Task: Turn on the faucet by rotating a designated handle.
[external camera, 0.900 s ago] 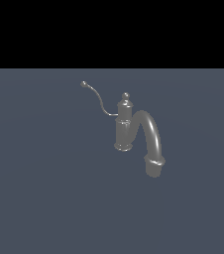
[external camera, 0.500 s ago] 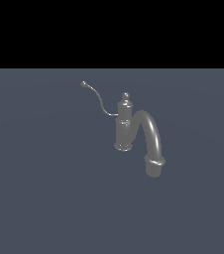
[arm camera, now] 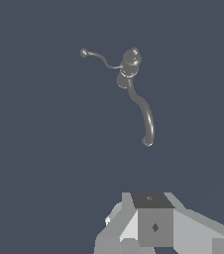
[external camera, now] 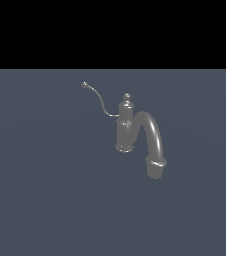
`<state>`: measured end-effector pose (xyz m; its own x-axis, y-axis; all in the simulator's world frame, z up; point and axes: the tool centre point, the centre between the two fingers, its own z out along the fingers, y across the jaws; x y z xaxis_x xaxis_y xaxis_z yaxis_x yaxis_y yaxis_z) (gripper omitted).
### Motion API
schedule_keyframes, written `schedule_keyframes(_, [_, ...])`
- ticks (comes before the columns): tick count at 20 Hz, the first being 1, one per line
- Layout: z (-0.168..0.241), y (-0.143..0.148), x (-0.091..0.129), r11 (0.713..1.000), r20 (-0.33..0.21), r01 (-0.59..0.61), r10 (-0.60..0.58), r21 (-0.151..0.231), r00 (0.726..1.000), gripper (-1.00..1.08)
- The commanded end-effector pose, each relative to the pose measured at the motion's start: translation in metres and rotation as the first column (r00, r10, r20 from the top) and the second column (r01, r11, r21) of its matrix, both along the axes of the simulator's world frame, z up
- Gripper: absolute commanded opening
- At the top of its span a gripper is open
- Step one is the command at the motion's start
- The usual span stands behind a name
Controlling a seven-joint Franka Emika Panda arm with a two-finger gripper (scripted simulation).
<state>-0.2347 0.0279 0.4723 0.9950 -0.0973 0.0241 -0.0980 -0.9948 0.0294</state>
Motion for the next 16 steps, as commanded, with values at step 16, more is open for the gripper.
schedule_keyframes(16, [-0.066,0.054,0.064,0.93,-0.003,0.368,-0.368,0.015,0.93,-1.0])
